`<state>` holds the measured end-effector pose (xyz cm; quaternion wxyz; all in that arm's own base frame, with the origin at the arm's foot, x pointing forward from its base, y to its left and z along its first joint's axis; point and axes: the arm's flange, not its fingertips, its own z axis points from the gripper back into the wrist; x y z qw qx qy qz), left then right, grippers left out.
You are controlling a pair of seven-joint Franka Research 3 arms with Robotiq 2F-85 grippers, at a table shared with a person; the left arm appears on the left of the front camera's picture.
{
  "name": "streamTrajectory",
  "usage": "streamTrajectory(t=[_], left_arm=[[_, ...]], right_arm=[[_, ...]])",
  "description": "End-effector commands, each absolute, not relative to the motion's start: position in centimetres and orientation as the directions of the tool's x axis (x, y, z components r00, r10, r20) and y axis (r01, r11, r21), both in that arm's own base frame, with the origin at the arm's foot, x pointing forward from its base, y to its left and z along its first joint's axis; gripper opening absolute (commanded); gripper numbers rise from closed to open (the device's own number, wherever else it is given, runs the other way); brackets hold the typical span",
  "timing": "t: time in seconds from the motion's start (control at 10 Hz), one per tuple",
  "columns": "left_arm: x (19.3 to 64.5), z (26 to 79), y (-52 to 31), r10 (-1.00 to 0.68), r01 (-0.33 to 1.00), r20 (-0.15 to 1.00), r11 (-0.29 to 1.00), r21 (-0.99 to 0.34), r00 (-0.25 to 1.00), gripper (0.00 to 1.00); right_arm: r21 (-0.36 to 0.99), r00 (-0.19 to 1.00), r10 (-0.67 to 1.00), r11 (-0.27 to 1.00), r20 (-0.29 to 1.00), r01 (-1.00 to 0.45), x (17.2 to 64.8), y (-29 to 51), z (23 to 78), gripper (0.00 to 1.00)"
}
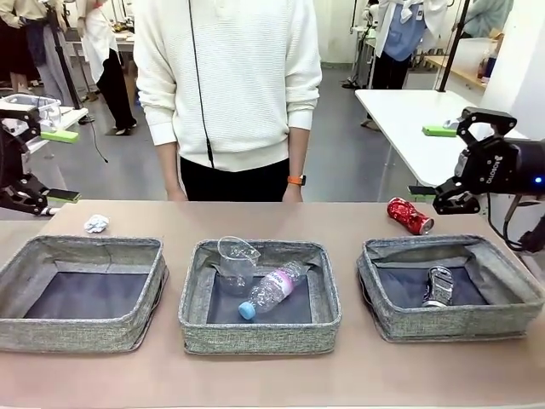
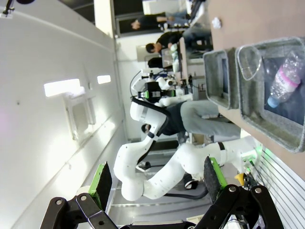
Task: Sort the waste into the appropriate baskets.
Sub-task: Place the picked waste into the Fabric basket indicated by the person, then pick up the waste item pointed out by the person.
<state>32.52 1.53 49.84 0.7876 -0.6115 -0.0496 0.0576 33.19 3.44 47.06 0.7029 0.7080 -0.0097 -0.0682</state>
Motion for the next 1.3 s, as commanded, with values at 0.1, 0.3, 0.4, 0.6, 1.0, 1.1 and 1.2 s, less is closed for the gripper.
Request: streamTrajectory(t=[0.1, 0.3, 0.4, 0.6, 1.0, 1.1, 1.2], left_arm=[[32.31, 50.24, 1.40, 0.144, -0.008, 0.029, 0.247, -0.969, 0.989, 1.00], [32.31, 50.24, 1.40, 0.144, -0.008, 0.029, 0.247, -0.969, 0.989, 1.00], [32.31, 50.24, 1.40, 0.144, -0.008, 0.029, 0.247, -0.969, 0.989, 1.00], [32.31, 50.24, 1.40, 0.144, -0.008, 0.029, 0.247, -0.969, 0.989, 1.00], [32.31, 50.24, 1.40, 0.144, -0.008, 0.029, 0.247, -0.969, 0.989, 1.00], [32.31, 50.24, 1.40, 0.144, -0.008, 0.029, 0.247, -0.969, 0.989, 1.00], [32.31, 50.24, 1.40, 0.144, -0.008, 0.029, 0.247, -0.969, 0.989, 1.00]], right_arm=[[0.998, 0.992, -0.109, -0.026, -0.064, 0.062, 33.27, 3.58, 47.13, 1.00], [0.998, 0.992, -0.109, -0.026, -0.064, 0.062, 33.27, 3.58, 47.13, 1.00], [0.998, 0.992, -0.109, -0.026, -0.064, 0.062, 33.27, 3.58, 47.13, 1.00], [0.998, 0.992, -0.109, -0.026, -0.064, 0.062, 33.27, 3.58, 47.13, 1.00], [0.998, 0.992, -0.109, -0.026, -0.064, 0.062, 33.27, 3.58, 47.13, 1.00], [0.998, 0.992, -0.109, -0.026, -0.064, 0.062, 33.27, 3.58, 47.13, 1.00], [0.998, 0.992, -0.109, -0.026, -0.064, 0.062, 33.27, 3.58, 47.13, 1.00]])
